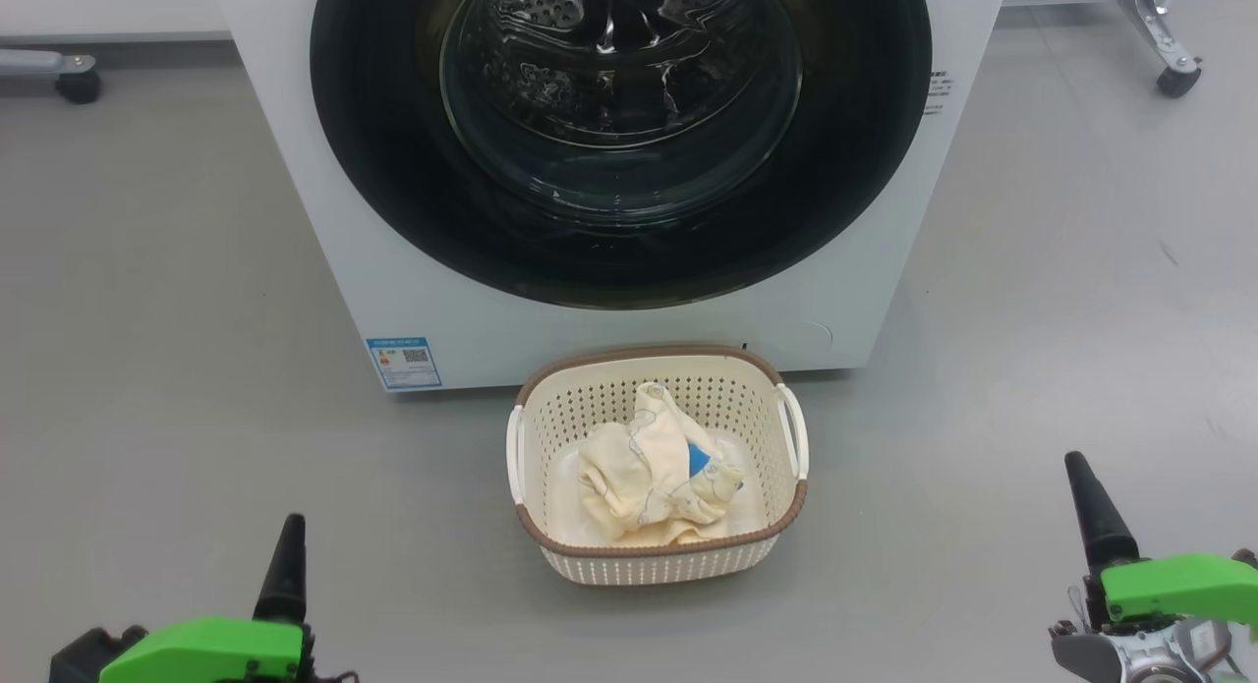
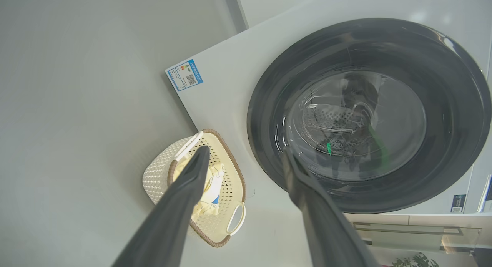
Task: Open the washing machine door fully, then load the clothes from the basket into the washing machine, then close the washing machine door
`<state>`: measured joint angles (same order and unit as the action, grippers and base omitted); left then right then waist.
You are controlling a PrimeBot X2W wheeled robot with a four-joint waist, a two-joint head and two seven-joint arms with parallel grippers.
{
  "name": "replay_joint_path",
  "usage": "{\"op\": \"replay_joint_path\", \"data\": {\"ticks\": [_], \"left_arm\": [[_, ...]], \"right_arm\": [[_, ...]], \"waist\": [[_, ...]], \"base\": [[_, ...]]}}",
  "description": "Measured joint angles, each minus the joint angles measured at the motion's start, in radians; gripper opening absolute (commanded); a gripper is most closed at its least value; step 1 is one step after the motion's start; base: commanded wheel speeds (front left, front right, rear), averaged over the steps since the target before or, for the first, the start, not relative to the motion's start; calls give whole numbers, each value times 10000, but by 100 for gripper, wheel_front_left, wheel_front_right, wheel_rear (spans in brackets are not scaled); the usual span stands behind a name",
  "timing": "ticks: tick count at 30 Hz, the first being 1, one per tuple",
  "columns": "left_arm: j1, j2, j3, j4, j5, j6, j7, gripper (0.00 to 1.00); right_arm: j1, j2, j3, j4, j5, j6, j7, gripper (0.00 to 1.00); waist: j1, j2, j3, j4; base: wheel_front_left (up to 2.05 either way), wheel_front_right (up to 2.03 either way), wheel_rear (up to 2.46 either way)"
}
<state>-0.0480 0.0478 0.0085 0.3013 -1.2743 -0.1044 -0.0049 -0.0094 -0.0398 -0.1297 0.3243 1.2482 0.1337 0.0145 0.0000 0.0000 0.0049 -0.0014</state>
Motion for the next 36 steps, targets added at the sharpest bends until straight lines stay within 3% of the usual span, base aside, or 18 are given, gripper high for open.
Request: {"op": "replay_joint_path", "data": {"ticks": [19,36], "left_arm": [[-87,169,-541,-435,3764,54,-579,100],[-85,265,-1020,-688,5904,-8,-1022,100]], "right_arm": [[-81,-6,-163,-251,-3845,0,-514,100],[-119,-2,115,-525,-6249,0,-823,100]], "waist": [[0,0,22,-29],[0,0,-11,-27]], "base": [[0,0,0],[0,0,0]]}}
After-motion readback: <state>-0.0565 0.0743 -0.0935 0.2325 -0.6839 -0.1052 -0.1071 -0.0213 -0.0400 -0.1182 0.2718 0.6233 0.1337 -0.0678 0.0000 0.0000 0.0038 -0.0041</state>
